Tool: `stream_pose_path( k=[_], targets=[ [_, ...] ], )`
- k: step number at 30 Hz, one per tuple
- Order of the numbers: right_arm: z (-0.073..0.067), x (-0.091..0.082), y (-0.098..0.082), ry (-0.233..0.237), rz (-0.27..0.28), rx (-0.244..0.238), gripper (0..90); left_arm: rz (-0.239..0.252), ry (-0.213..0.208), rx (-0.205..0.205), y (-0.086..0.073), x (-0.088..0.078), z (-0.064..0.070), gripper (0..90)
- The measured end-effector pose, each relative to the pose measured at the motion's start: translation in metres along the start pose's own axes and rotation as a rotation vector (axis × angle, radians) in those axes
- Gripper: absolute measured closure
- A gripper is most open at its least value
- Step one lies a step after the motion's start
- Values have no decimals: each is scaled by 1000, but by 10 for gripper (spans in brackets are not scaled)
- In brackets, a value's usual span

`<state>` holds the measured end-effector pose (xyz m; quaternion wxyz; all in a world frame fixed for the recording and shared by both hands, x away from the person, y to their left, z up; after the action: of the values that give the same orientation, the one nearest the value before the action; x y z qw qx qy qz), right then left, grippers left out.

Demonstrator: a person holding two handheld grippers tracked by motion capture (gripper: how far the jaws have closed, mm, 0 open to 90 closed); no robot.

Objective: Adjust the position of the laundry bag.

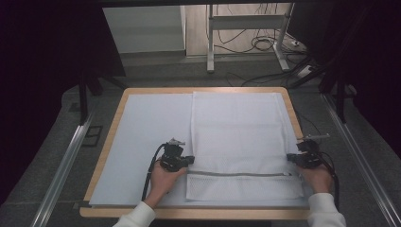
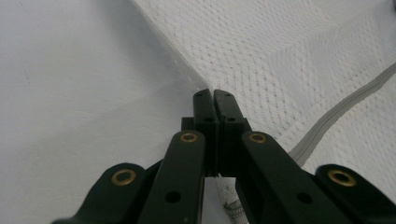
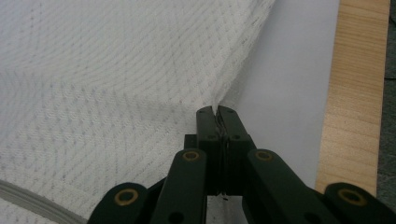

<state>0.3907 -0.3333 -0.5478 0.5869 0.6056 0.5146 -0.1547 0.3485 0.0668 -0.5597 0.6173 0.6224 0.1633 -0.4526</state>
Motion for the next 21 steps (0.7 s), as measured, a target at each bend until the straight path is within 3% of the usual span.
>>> stream_pose_path(
  k=[21],
  targets=[
    [-4,-2,3,36,36,-1,882,9,3,-6,1,-6,-8,898]
  ],
)
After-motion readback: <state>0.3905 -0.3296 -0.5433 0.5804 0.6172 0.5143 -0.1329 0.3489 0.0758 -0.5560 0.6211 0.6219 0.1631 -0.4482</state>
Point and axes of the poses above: each handheld gripper's, and its own axes: x roughly forward along the jaws, y roughly out of its top, z roughly to its right, the point moved 6 cm from there along x, roughly forward along the jaws, and after that the axes turned 13 degrees about y, right-handed, at the moved point
